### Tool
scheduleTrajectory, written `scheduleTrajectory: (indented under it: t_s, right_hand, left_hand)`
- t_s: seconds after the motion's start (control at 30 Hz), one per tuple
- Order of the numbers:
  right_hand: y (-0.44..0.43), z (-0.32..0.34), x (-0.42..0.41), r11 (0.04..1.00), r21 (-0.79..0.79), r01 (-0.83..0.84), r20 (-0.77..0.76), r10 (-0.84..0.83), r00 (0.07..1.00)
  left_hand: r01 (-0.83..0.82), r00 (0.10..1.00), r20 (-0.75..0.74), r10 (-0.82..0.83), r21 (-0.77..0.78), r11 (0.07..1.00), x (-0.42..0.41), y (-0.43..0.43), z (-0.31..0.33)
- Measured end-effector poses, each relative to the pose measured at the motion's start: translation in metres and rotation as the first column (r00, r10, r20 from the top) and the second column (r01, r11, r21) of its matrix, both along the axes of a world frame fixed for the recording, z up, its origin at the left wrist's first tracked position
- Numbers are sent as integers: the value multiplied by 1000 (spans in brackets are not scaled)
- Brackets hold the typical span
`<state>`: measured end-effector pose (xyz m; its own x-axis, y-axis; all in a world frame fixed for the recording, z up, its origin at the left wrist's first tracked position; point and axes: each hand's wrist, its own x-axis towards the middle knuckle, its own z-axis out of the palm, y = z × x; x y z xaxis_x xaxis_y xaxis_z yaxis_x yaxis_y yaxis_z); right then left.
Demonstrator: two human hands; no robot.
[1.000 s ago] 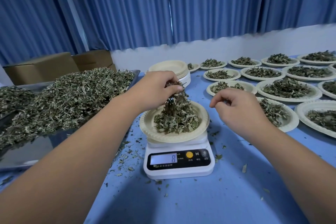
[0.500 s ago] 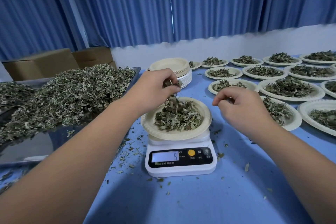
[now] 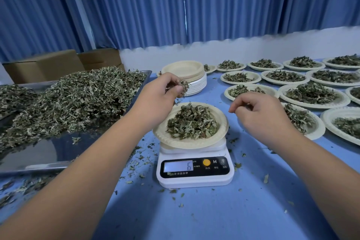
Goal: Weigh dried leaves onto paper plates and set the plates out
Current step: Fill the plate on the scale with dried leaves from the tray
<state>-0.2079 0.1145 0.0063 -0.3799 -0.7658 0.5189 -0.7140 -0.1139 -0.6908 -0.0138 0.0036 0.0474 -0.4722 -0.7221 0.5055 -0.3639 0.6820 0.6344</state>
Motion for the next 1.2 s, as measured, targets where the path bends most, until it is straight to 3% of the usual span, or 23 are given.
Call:
scheduleTrajectory:
  t_s: [0.17,0.53,0.87,1.0,1.2]
  right_hand:
    - [0,-1,-1,1000,12,3,24,-3,1000]
    - [-1,-1,0,1000,20,-2,21,1,1000]
    - [0,0,1,1000,19,4,28,-4,1000]
    - [1,1,1,1000,25,8,36,-9,999]
    - [3,2,3,999,37,17,26,-18,1000]
  left_hand:
    - [-11,997,74,16,-68,998,-4,5,2]
    - [25,1000,5,-25,-7,1000,-6,8,7]
    - [59,955,-295,-27,101,993,15,8,8]
    - [14,929,-370,35,128,992,34,5,6]
    - [-177,920,-320,226,175,969,72,-5,-14]
